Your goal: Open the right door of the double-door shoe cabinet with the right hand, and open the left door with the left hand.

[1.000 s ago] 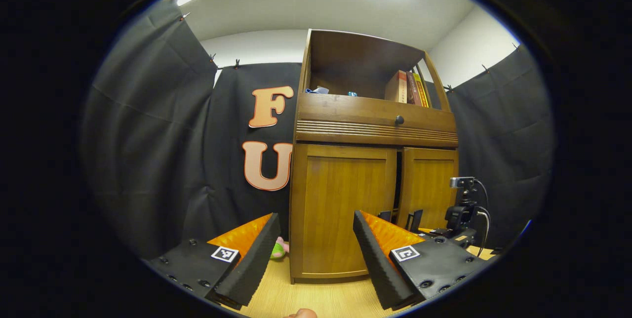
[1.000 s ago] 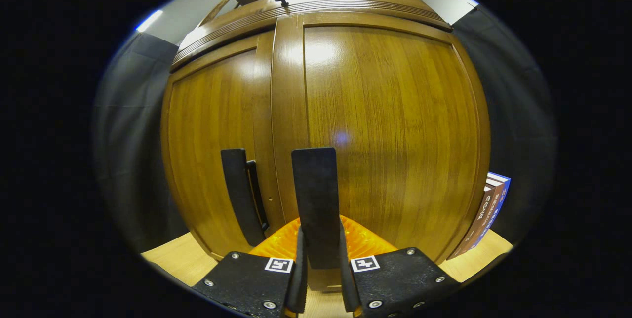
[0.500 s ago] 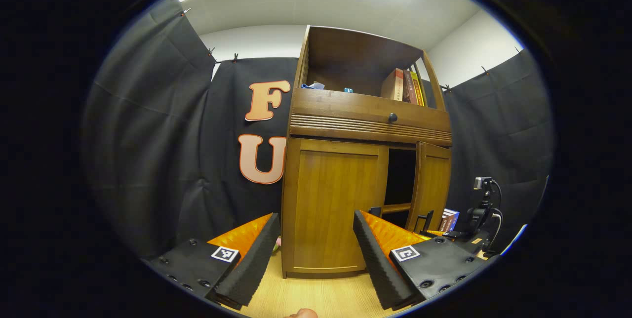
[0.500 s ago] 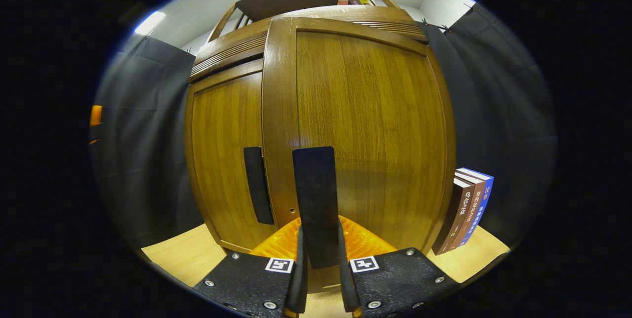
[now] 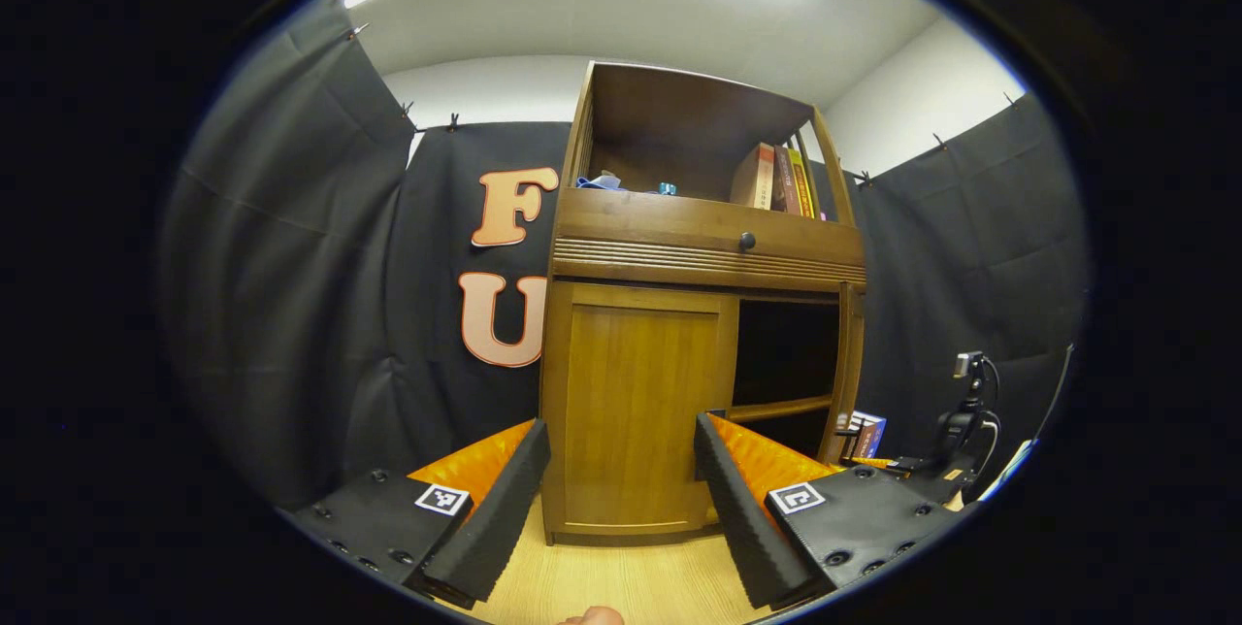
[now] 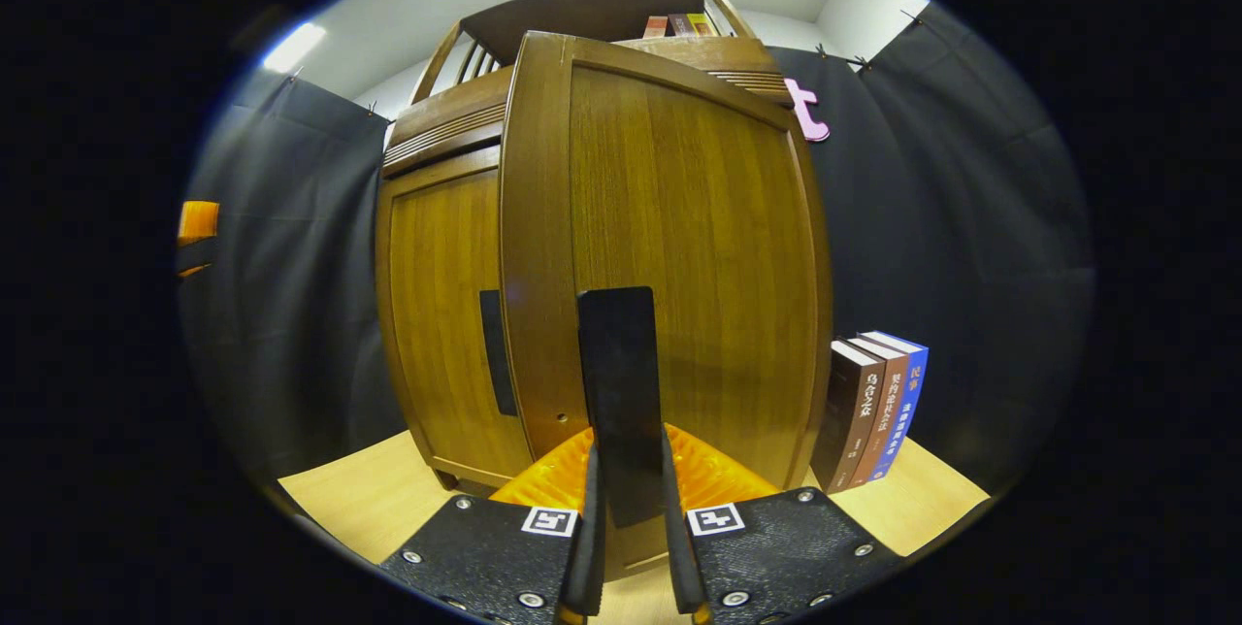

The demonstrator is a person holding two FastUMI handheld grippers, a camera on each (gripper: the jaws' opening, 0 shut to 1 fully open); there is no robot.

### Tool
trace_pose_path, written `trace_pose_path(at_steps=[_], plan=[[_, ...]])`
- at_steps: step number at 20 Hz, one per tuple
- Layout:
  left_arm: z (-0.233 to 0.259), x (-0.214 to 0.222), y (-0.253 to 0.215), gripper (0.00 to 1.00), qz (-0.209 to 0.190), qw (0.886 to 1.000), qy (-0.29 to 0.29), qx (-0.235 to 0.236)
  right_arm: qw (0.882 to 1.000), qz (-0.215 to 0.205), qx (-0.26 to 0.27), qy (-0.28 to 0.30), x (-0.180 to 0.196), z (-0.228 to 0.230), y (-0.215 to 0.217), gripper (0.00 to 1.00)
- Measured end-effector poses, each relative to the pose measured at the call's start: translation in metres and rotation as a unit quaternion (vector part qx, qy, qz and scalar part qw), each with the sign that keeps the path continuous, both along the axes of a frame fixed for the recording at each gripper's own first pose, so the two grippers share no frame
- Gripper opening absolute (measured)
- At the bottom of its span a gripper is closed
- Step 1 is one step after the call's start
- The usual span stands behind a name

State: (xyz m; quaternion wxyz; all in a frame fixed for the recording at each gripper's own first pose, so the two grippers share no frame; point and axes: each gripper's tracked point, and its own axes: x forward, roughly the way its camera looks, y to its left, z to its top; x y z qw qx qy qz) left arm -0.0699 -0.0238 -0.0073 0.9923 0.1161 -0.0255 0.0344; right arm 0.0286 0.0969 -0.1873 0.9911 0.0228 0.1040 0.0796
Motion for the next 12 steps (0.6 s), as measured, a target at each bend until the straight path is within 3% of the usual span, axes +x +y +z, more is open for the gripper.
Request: trace_pose_path(at_steps=[2, 3, 12], plan=[[-0.002, -0.003, -0.005, 0.96, -0.001, 1.0, 0.002, 0.001, 1.0, -0.004, -0.002, -0.002, -0.009, 0.004, -0.01, 0.19], [-0.002, -0.003, -0.006, 0.96, -0.002, 1.0, 0.003, 0.002, 1.0, -0.007, -0.001, -0.003, -0.014, 0.005, -0.016, 0.25], [-0.002, -0.016, -0.016, 0.96, -0.006, 1.0, -0.003, 0.005, 0.999, -0.043, -0.013, -0.003, -0.041, 0.015, -0.065, 0.2]])
